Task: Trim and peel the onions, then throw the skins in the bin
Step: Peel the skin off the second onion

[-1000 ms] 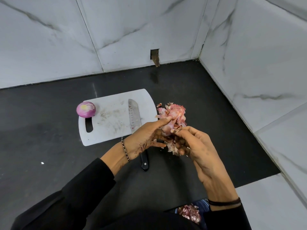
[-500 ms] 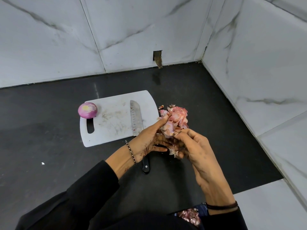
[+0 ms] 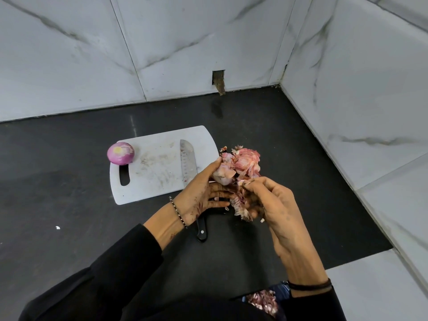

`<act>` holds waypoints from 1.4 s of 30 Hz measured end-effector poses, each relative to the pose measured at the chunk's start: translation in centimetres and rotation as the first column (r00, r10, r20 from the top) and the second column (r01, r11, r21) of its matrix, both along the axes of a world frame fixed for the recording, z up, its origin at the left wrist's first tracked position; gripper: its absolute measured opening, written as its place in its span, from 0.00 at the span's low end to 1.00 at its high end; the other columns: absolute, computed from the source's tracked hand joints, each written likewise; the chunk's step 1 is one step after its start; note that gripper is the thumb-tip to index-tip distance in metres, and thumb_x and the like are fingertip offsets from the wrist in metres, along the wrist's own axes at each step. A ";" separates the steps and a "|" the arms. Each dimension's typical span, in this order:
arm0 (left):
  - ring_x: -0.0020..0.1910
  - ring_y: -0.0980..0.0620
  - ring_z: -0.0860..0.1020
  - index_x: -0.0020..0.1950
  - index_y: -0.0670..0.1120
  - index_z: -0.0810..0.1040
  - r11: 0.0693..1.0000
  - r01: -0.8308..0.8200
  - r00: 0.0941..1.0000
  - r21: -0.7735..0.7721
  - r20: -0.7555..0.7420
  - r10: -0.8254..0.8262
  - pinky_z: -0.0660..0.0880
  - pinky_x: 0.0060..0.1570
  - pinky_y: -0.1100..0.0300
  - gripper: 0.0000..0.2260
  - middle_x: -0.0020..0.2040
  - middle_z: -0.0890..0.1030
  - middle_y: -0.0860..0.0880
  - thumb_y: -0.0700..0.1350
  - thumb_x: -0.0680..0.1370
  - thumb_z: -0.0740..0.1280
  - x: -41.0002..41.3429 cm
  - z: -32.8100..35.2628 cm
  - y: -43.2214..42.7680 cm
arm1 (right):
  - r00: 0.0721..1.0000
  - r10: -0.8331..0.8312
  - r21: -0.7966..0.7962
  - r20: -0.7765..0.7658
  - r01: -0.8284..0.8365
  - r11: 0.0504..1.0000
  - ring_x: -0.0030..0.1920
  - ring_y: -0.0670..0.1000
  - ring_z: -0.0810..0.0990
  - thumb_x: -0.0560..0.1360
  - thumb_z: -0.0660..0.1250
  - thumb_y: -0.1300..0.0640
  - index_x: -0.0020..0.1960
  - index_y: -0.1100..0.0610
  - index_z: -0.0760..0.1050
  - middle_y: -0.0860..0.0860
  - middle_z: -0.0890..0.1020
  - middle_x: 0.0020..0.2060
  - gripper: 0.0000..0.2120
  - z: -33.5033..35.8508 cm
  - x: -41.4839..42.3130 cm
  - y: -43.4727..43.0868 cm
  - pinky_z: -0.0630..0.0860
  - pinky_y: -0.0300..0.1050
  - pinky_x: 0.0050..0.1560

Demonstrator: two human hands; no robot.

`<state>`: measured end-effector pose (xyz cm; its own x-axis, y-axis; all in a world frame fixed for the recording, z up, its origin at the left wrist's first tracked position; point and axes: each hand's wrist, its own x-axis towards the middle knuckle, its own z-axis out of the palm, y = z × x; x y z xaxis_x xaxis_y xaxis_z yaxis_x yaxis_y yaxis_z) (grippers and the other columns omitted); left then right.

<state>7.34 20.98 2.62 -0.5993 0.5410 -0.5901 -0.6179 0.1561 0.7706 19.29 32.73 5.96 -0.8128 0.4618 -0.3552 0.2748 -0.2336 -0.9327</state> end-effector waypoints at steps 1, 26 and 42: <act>0.50 0.45 0.83 0.57 0.47 0.80 0.999 0.010 1.000 0.031 0.022 -0.011 0.79 0.54 0.48 0.23 0.49 0.85 0.42 0.64 0.78 0.61 0.0 0.0 -0.2 | 1.000 -0.022 0.030 -0.010 0.022 0.999 0.32 0.43 0.77 0.79 0.69 0.57 0.48 0.60 0.83 0.48 0.82 0.33 0.07 -0.1 0.1 0.2 0.72 0.35 0.31; 0.47 0.47 0.77 0.44 0.51 0.87 0.990 0.005 1.000 0.144 0.019 -0.008 0.75 0.46 0.56 0.15 0.45 0.83 0.44 0.59 0.77 0.65 0.5 0.9 -0.4 | 0.986 0.139 0.434 -0.090 -0.086 0.897 0.48 0.44 0.85 0.78 0.73 0.51 0.51 0.47 0.84 0.44 0.87 0.45 0.03 -0.7 -1.0 0.4 0.80 0.48 0.51; 0.43 0.47 0.76 0.63 0.43 0.79 0.916 0.113 0.976 0.385 0.127 -0.174 0.73 0.49 0.52 0.22 0.53 0.81 0.40 0.58 0.78 0.65 0.3 0.8 -1.8 | 0.999 -0.041 0.690 -0.016 0.041 0.723 0.50 0.38 0.81 0.78 0.73 0.57 0.55 0.47 0.81 0.41 0.82 0.50 0.08 -1.6 0.5 2.7 0.73 0.25 0.46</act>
<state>7.65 19.20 3.40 -0.4154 0.8132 -0.4076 -0.7271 -0.0276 0.6860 19.75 35.45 4.39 -0.7874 0.6119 0.0748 0.2804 0.4635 -0.8406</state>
